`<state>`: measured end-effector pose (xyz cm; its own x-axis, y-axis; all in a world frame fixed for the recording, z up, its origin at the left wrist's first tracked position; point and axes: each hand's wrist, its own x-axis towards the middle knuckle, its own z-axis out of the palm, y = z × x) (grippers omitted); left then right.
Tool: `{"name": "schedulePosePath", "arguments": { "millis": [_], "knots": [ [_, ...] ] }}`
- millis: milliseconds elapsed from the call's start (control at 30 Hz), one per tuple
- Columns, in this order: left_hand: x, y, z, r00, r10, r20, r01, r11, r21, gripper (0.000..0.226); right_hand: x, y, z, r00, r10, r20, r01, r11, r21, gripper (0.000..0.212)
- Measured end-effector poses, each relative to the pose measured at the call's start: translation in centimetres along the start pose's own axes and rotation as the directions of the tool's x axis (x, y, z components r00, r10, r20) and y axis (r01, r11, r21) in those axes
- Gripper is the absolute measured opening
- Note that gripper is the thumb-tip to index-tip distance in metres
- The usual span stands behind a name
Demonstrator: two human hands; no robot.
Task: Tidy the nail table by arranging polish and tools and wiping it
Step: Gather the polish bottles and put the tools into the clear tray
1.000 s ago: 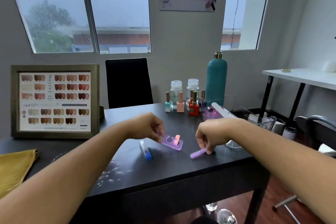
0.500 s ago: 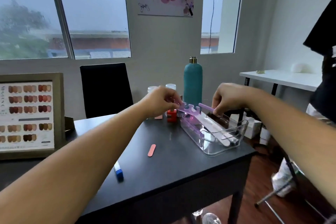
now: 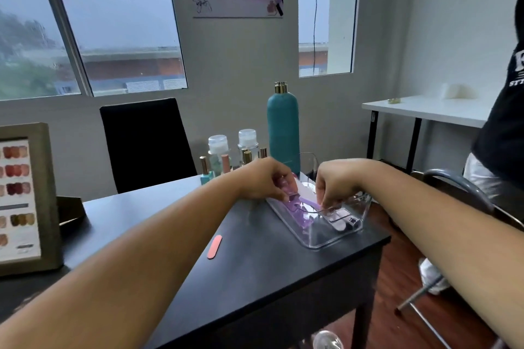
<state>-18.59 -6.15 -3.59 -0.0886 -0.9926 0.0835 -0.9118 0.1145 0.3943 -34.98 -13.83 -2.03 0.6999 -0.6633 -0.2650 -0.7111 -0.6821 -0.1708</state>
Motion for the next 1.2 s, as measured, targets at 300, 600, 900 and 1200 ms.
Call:
{"name": "schedulePosePath", "arguments": {
  "millis": [300,600,900,1200],
  "knots": [
    [-0.5,-0.8,-0.7,0.988,-0.065,-0.14,0.056,0.996,-0.064,0.031,-0.6,0.3,-0.9,0.995,0.008,-0.1,0.002,0.995,0.097,0.011],
    [-7.8,-3.4,-5.2,0.944,-0.2,-0.263,0.181,0.979,-0.096,0.026,-1.4,-3.8,-1.5,0.937,-0.152,-0.314,0.211,0.964,0.164,0.002],
    [-17.7,-7.7,-4.4,0.913,-0.396,-0.093,0.389,0.917,-0.09,0.035,0.4,-12.2,4.2,0.899,-0.377,-0.225,0.391,0.92,0.02,0.02],
    [-21.1,-9.6,-2.0,0.917,-0.387,0.096,0.39,0.92,-0.025,0.034,1.6,-14.8,7.6,0.882,-0.445,-0.153,0.452,0.892,0.013,0.014]
  ]
}}
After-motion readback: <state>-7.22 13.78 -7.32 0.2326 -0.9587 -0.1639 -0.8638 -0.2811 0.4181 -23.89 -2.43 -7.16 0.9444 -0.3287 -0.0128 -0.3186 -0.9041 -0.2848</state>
